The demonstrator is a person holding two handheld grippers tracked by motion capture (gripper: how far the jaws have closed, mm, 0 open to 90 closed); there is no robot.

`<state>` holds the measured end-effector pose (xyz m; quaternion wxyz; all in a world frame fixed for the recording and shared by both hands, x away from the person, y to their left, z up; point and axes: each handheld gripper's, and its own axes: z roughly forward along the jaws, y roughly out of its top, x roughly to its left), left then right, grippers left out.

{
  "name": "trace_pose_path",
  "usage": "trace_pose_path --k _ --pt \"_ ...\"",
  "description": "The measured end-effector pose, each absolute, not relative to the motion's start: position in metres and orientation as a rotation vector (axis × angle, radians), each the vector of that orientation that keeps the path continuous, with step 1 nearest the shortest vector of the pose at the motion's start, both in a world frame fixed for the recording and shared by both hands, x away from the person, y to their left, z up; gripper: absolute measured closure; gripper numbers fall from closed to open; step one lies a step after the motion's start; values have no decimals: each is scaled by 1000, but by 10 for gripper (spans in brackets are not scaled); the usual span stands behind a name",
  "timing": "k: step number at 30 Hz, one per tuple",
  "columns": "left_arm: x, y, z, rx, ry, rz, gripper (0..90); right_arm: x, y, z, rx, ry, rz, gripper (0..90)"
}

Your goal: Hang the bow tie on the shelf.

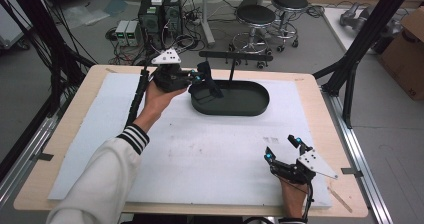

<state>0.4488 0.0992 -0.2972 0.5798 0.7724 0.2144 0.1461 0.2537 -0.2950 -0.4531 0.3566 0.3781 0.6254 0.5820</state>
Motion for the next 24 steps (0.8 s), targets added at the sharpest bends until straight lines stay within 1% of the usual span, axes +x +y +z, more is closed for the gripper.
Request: trace_pose_path --k 6,12,18,24 --pt "461 93 -289 1781 503 361 868 253 -295 -453 979 1607 1500 103" --pt "474 90 -284 1708 523 400 869 253 -295 -453 982 1599 1505 103" --pt "488 87 -284 1695 545 432 869 253 -296 -453 995 1594 1514 103" --pt "493 81 -286 1684 558 459 869 253 -297 -453 996 1596 1518 103"
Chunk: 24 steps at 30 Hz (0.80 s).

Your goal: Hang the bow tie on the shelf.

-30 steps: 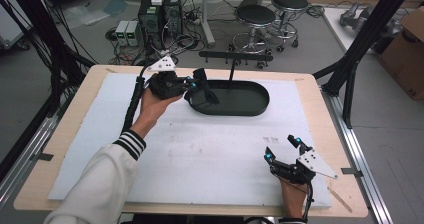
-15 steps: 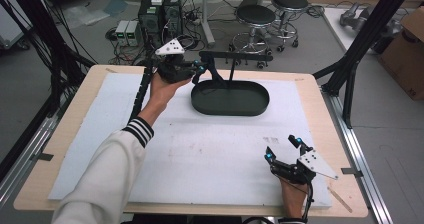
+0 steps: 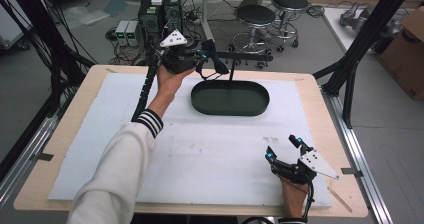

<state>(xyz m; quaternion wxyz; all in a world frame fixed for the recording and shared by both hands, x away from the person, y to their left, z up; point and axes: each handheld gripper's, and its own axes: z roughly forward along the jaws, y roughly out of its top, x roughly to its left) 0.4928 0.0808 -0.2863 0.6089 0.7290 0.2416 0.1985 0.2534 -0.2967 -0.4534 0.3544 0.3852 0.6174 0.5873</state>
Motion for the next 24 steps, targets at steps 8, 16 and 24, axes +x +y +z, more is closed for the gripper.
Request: trace_pose_path --k 8,16,24 --pt "501 83 -292 1649 599 526 869 253 -297 -454 998 1589 1521 103" --pt "504 81 -296 1638 614 582 869 253 -298 -454 998 1587 1527 103" --pt "510 85 -303 1666 680 613 867 253 -298 -454 998 1585 1528 103"
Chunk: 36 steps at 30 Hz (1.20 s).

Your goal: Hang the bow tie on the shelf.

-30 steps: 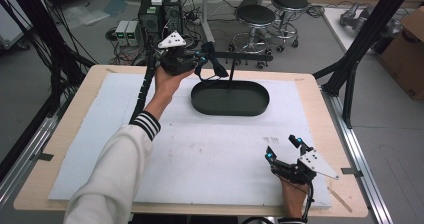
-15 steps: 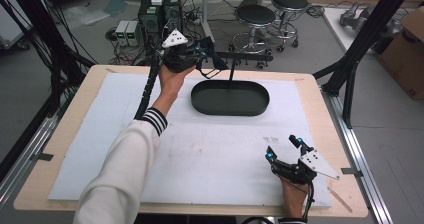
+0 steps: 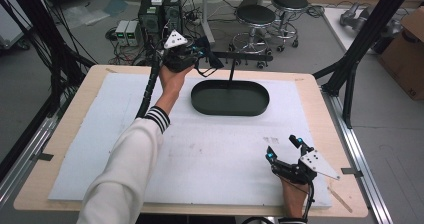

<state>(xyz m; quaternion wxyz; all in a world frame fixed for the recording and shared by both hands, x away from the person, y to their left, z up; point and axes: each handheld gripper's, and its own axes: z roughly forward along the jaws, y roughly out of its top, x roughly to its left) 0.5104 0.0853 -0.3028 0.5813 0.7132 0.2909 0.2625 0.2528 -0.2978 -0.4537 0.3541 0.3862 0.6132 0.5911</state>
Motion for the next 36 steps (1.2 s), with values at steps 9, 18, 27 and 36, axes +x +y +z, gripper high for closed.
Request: trace_pose_path --k 9,18,27,36 --pt "510 87 -310 1670 696 632 865 253 -299 -454 988 1581 1533 103" --pt "511 90 -314 1691 719 602 846 252 -299 -454 995 1573 1543 103" --pt "510 91 -315 1700 729 587 810 252 -299 -454 994 1572 1546 103" --pt "502 101 -319 1704 749 564 670 252 -301 -454 988 1564 1566 103"
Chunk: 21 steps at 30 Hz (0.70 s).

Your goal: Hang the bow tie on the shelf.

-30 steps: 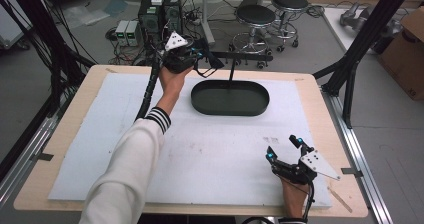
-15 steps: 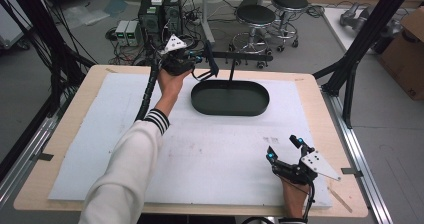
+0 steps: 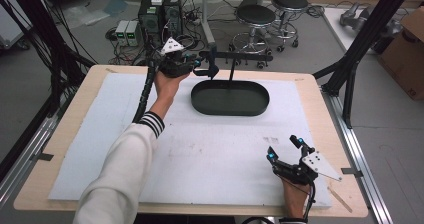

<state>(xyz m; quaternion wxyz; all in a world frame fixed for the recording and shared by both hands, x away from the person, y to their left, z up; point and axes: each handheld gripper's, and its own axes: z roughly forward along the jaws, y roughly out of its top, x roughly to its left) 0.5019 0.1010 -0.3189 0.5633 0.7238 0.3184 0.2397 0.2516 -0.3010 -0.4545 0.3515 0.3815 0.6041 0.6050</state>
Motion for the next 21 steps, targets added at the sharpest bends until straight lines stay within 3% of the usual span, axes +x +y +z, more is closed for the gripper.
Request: trace_pose_path --k 3,7,8,21 --pt "497 108 -319 1673 763 550 537 251 -302 -455 982 1559 1573 103" --pt "487 120 -320 1676 755 528 246 251 -301 -455 986 1562 1574 102" --pt "484 125 -320 1676 742 510 212 251 -301 -455 989 1563 1574 103" --pt "401 217 -336 1598 640 567 163 251 -299 -454 986 1574 1554 103"
